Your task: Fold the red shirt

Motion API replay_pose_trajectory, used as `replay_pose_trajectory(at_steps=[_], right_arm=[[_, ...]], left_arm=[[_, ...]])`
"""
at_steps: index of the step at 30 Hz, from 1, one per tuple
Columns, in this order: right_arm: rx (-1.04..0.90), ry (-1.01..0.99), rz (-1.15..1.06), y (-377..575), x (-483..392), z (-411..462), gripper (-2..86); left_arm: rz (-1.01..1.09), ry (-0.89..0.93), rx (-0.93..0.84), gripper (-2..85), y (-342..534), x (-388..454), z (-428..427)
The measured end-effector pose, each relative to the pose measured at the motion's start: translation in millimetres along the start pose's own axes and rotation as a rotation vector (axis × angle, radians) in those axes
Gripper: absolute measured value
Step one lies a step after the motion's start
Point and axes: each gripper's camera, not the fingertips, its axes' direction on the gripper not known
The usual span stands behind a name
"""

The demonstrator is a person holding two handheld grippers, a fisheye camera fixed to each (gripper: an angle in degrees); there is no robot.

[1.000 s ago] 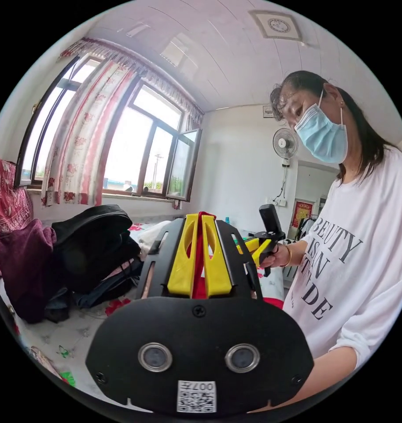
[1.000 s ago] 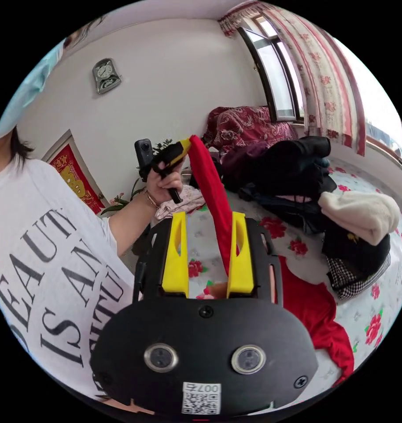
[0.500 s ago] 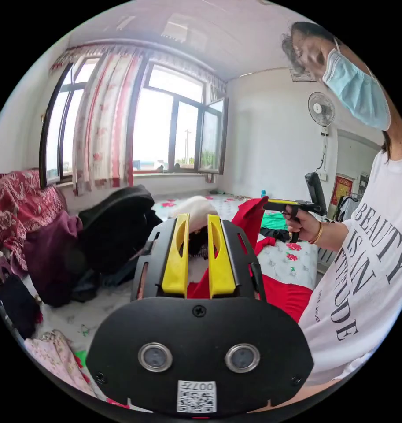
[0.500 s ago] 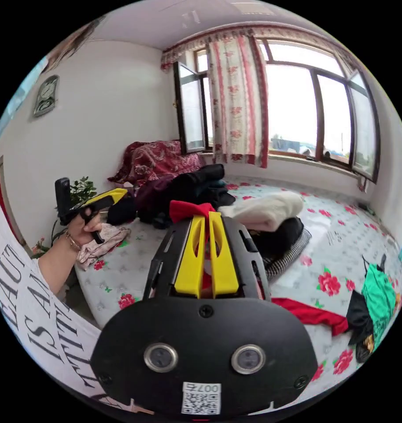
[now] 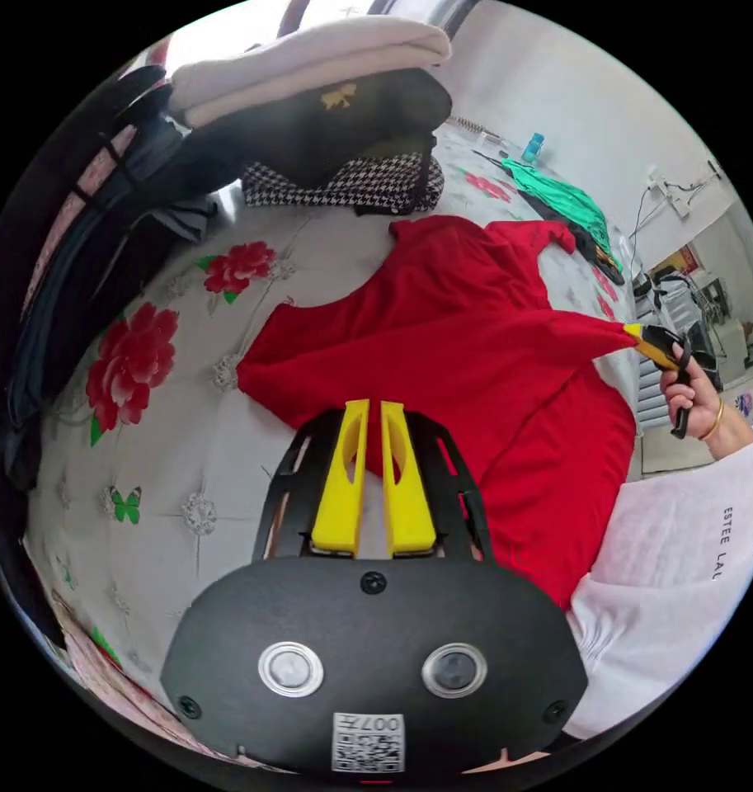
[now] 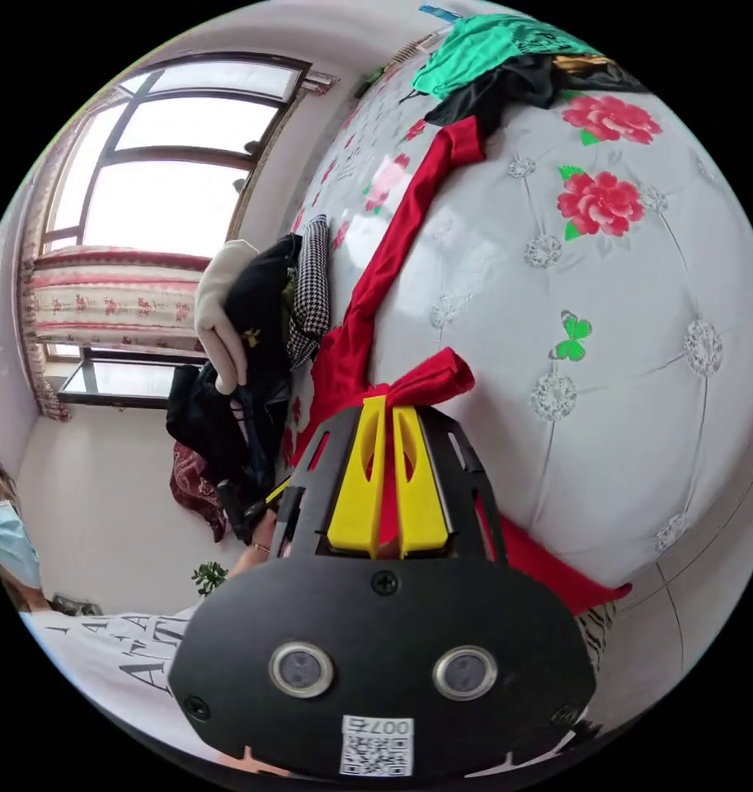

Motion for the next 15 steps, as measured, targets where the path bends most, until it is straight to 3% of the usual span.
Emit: replay_pose_trajectory(at_steps=[5,9,13,15], right_arm=[[0.002,0.055,-0.087,-17,-21,0,-0.4],[-0.028,0.075,-0.06,-18,-22,15,-0.4],[-0.023,0.059,-0.135,-20,-52,25,-0.4],[-0.035,0.076,-0.141,-21,-60,32,-0.4]], left_arm=[[0.121,-0.061,-0.027,0.4,-14,-6,2],[0.042,-0.101,-0.005,5.1,-14,-10,-21],[0.156,-0.062,0.128,6.8,8,30,-70],[0.236,-0.064,0.095,7.1,13,49,-63]])
